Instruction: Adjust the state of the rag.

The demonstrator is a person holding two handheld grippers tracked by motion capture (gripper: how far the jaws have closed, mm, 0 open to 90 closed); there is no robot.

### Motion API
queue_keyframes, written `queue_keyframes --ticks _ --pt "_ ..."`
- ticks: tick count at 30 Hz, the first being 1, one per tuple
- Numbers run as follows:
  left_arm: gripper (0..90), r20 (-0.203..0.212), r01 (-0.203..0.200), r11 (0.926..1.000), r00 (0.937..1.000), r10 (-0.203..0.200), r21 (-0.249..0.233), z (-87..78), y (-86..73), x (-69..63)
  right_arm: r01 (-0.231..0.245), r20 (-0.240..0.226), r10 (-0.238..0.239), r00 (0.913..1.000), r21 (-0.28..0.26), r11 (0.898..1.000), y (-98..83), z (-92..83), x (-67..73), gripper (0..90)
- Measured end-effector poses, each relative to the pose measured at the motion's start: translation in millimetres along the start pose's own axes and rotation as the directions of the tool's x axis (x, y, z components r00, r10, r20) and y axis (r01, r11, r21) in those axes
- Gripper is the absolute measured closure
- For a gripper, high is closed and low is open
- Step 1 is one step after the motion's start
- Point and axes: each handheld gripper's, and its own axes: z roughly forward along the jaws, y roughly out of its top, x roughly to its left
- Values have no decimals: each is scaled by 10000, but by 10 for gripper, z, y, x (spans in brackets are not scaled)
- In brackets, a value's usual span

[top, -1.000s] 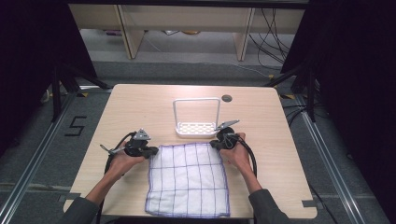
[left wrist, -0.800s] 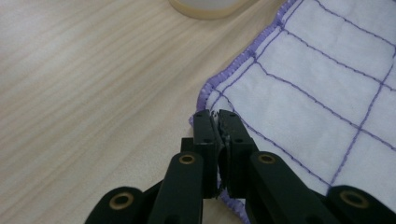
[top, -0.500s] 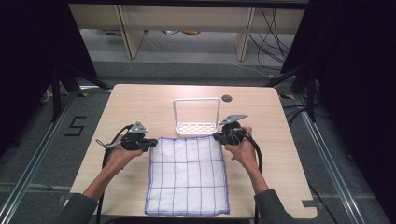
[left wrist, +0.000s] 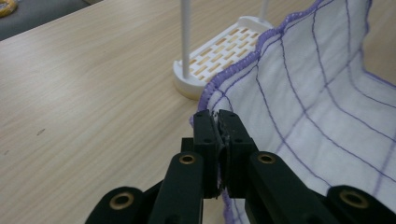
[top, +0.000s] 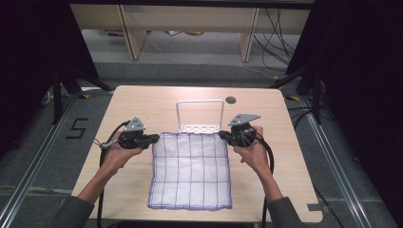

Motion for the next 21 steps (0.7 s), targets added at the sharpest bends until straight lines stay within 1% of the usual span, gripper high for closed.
queue_keyframes --ticks 1,2,3,4,5,6,7,8,9,10,11,12,13,14,15,16,17,18,19,20,21 --pt "861 134 117 9999 9998 -115 -105 -33 -25 -44 86 -78 -86 9999 -25 10000 -34 -46 43 888" --pt "861 304 108 9996 9995 -100 -254 -63 -58 -84 406 40 -406 9992 -193 9990 -71 -94 70 888" --pt "861 366 58 9997 9993 -50 -221 -103 -83 -129 393 -61 -394 9992 -137 9991 -106 -155 114 888" --pt "861 485 -44 9997 9988 56 -255 -134 -112 -169 412 -93 -414 9991 -240 9989 -143 -206 152 888" --pt "861 541 -151 9997 9984 163 -216 -167 -140 -211 237 -238 -241 9994 -173 9996 -181 -254 199 888" --pt "861 647 -237 9995 9976 250 -199 -197 -170 -247 321 -286 -326 9991 -197 9993 -215 -287 227 888" --pt "861 742 -189 9997 9970 201 -158 -227 -194 -284 314 -317 -320 9990 -169 9994 -250 -320 260 888" --pt "861 742 -189 9997 9970 201 -158 -227 -194 -284 314 -317 -320 9990 -169 9994 -250 -320 260 888" --pt "861 927 -266 9996 9953 275 -110 -273 -236 -353 442 -446 -451 9980 -194 9988 -311 -369 324 888" --pt "861 920 -324 9994 9952 329 -79 -294 -256 -404 492 -484 -501 9976 -202 9986 -336 -385 361 888" --pt "861 1074 -379 9992 9935 391 -129 -308 -282 -443 601 -506 -610 9969 -182 9980 -357 -403 389 888" --pt "860 1114 -389 9991 9930 404 -154 -326 -304 -494 646 -563 -656 9963 -203 9977 -379 -419 423 888" --pt "861 1180 -392 9992 9922 403 -119 -349 -326 -539 597 -448 -608 9971 -255 9979 -407 -441 458 888" --pt "860 1180 -392 9992 9922 403 -119 -349 -326 -539 597 -448 -608 9971 -255 9979 -407 -441 458 888" --pt "860 1301 -533 9985 9900 547 -145 -396 -376 -608 550 -578 -558 9968 -170 9983 -470 -465 535 888" --pt "860 1387 -558 9984 9887 564 -80 -417 -400 -635 689 -594 -695 9958 -112 9976 -501 -475 566 888" --pt "860 1469 -556 9984 9875 565 -99 -432 -429 -661 639 -626 -638 9960 -9 9980 -534 -488 612 888" --pt "860 1469 -556 9984 9875 565 -99 -432 -429 -661 639 -626 -638 9960 -9 9980 -534 -488 612 888" --pt "859 1456 -527 9985 9879 542 -146 -463 -499 -710 818 -748 -817 9938 -21 9966 -598 -506 664 887" --pt "859 1485 -423 9990 9879 442 -160 -475 -538 -747 782 -804 -779 9937 7 9969 -633 -515 687 888" --pt "859 1575 -514 9986 9861 525 -112 -485 -578 -771 826 -826 -824 9932 -11 9966 -672 -522 704 888"
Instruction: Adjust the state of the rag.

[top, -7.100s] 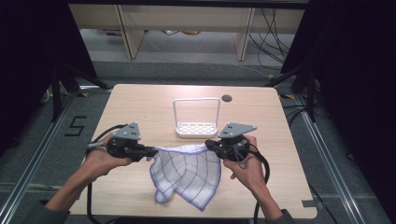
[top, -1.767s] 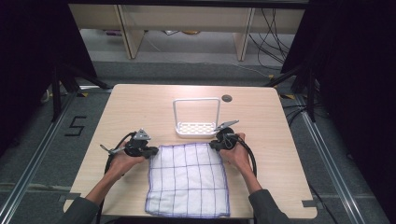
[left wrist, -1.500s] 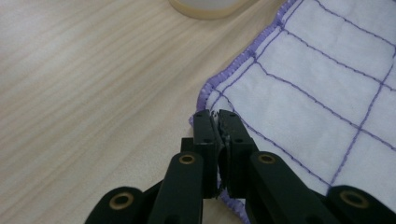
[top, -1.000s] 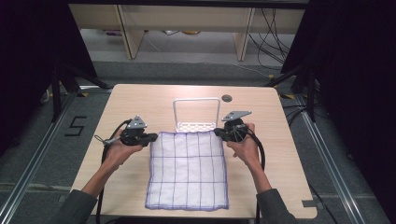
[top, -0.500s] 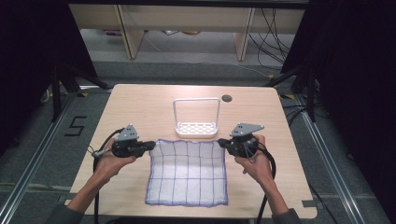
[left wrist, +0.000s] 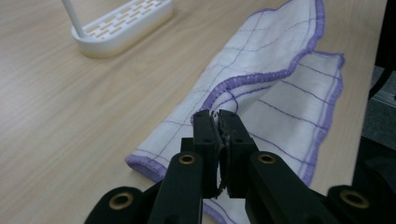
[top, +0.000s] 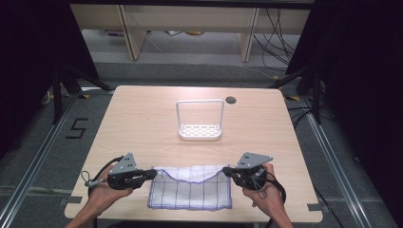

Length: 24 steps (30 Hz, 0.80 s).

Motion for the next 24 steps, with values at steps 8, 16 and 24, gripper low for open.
queue_keyframes --ticks 8,16,24 --pt "855 313 -680 9935 9974 654 913 97 -244 -174 -425 -639 480 9968 847 9955 -326 82 143 886" --pt "840 601 -788 9890 9956 717 1255 113 -339 -278 -601 -1084 723 9915 1122 9919 -504 67 264 871" --pt "535 512 71 9985 9986 -99 541 -2 -351 -264 -1191 -635 1235 9903 682 9905 -565 -70 294 656"
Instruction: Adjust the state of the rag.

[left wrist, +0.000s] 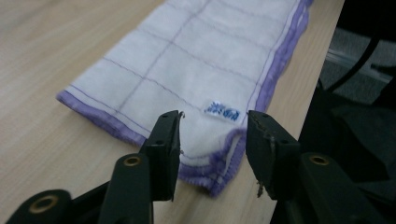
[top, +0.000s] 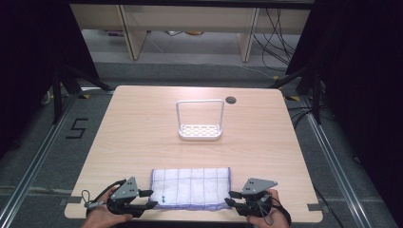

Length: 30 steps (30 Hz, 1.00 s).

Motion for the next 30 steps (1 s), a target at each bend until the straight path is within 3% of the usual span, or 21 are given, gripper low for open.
queue_keyframes --ticks 3,5,7,8,9,10,11,12,13,14,15,16,17,19,22,24,27,30 --pt "464 -273 353 9991 9990 -359 -226 -19 50 39 -554 400 562 9976 -200 9983 18 -26 -44 629" --pt "458 -698 407 9987 9966 -428 -310 -2 117 181 -741 593 753 9954 -233 9970 24 -17 -89 617" --pt "437 -772 571 9977 9952 -597 -353 21 140 234 -882 638 889 9940 -134 9960 26 -11 -103 605" --pt "432 -1196 736 9969 9899 -766 -295 66 182 353 -1242 1084 1233 9864 19 9923 33 -1 -106 579" --pt "432 -1196 736 9969 9899 -766 -295 66 182 353 -968 1301 953 9869 51 9953 34 14 -133 565" --pt "431 -1371 574 9983 9890 -554 111 103 228 490 -1175 1375 1139 9839 181 9929 36 26 -126 549" --pt "429 -1463 790 9968 9861 -792 -69 147 245 530 -1105 1460 1073 9835 139 9938 38 36 -130 532" --pt "429 -1473 714 9974 9867 -688 129 164 265 586 -1405 1622 1345 9776 262 9897 36 40 -102 519" --pt "429 -1473 714 9974 9867 -688 129 164 265 586 -1405 1622 1345 9776 262 9897 36 40 -102 519" --pt "429 -1504 770 9966 9860 -720 277 221 300 671 -1072 1713 1006 9801 297 9938 27 72 -82 507" --pt "432 -1533 878 9956 9848 -821 312 247 312 707 -1200 1718 1116 9788 392 9920 31 84 -45 506" --pt "443 -1476 1086 9939 9835 -1045 200 283 322 722 -1149 1771 1045 9786 500 9921 27 102 -19 507" --pt "453 -1406 912 9947 9865 -838 469 289 328 756 -1036 1816 919 9791 561 9930 27 115 2 507" --pt "466 -1413 946 9942 9862 -866 513 310 328 763 -962 1865 822 9790 674 9931 29 129 25 506" --pt "480 -1368 735 9920 9888 -591 1030 380 298 777 -842 1966 662 9782 847 9928 20 186 82 504" --pt "498 -1309 849 9914 9888 -716 995 411 274 765 -1052 2038 864 9752 835 9909 9 223 116 500" --pt "516 -1258 752 9899 9902 -599 1202 436 248 766 -829 2098 574 9761 1152 9899 -2 248 125 493" --pt "534 -1164 710 9883 9917 -554 1352 462 203 742 -769 2396 390 9701 1510 9855 -23 307 176 474"
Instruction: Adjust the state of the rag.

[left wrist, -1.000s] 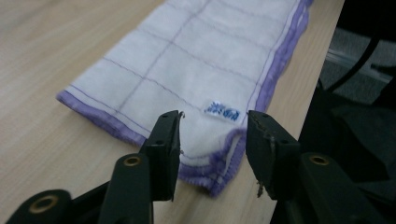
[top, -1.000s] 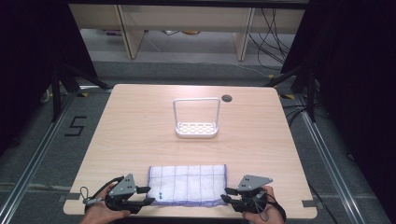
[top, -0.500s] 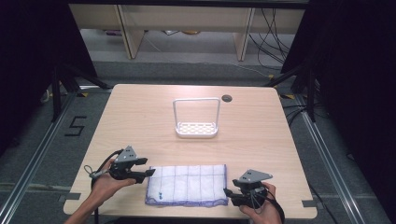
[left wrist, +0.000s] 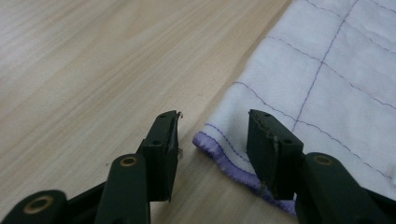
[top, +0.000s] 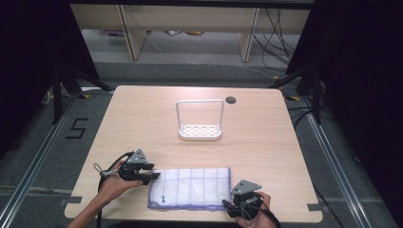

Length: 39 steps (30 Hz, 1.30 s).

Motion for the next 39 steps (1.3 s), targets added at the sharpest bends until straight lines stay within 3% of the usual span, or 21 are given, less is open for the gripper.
queue_keyframes --ticks 2,4,8,13,14,17,20,21,22,23,24,25,27,29,30,31,32,33,34,36,39 --pt "542 -63 -239 9997 9997 240 69 -11 -6 4 -50 106 50 9999 10 10000 -2 3 21 468" --pt "551 -52 -152 9999 9999 152 34 -17 -17 -6 -102 97 101 9999 62 9999 3 -13 31 455" --pt "574 114 -70 9999 9999 69 95 -16 -23 -12 -159 44 161 9999 -387 9991 15 -77 63 449" --pt "622 321 -174 9998 9993 174 -5 -16 -32 -5 -413 -249 418 9988 194 9990 -32 -5 93 445" --pt "635 366 -167 9999 9992 167 -10 -16 -33 -5 -452 -218 454 9987 89 9989 -34 3 91 447" --pt "694 469 -33 9999 9989 40 -145 -7 -36 -21 -256 -287 257 9993 54 9997 -37 6 100 499" --pt "748 632 -9 9999 9980 17 -131 -9 -38 -35 -231 -626 232 9978 34 9997 -36 3 102 618" --pt "764 637 -149 9999 9979 148 4 -19 -38 -33 -271 -694 272 9972 16 9996 -34 2 99 667" --pt "780 592 -83 9998 9982 92 -165 -10 -40 -54 -249 -793 256 9965 94 9996 -32 -6 96 716" --pt "794 489 -260 9997 9985 260 -17 -20 -41 -60 14 -773 -15 9970 -22 10000 -33 -4 84 757" --pt "808 521 -189 9997 9985 195 -120 -19 -41 -90 -39 -804 28 9968 -131 9999 -36 3 99 785" --pt "819 516 -491 9988 9975 486 80 -36 -38 -89 165 -856 -161 9962 39 9999 -24 -8 93 801" --pt "832 490 -492 9988 9976 488 75 -40 -42 -104 321 -831 -322 9960 -23 9995 -17 3 82 812" --pt "839 512 -446 9990 9977 442 72 -70 -76 -150 611 -954 -601 9936 71 9981 30 24 0 828" --pt "840 546 -536 9985 9971 531 82 -86 -85 -160 422 -940 -420 9947 4 9991 38 40 -8 830" --pt "842 609 -350 9994 9975 345 81 -100 -104 -183 561 -968 -549 9938 90 9984 57 40 -47 832" --pt "843 651 -422 9991 9970 419 37 -115 -118 -192 485 -1018 -470 9937 123 9987 75 47 -76 832" --pt "843 714 -199 9998 9972 205 -84 -124 -136 -222 428 -1008 -417 9940 91 9990 96 56 -114 833" --pt "843 750 -224 9996 9969 236 -156 -138 -154 -241 474 -927 -484 9945 -130 9988 117 81 -161 833" --pt "843 757 -286 9995 9967 292 -93 -179 -185 -286 385 -1039 -389 9938 -51 9992 185 93 -253 834" --pt "843 948 -42 9994 9955 75 -342 -233 -226 -387 665 -1022 -661 9926 -2 9978 315 167 -386 833"
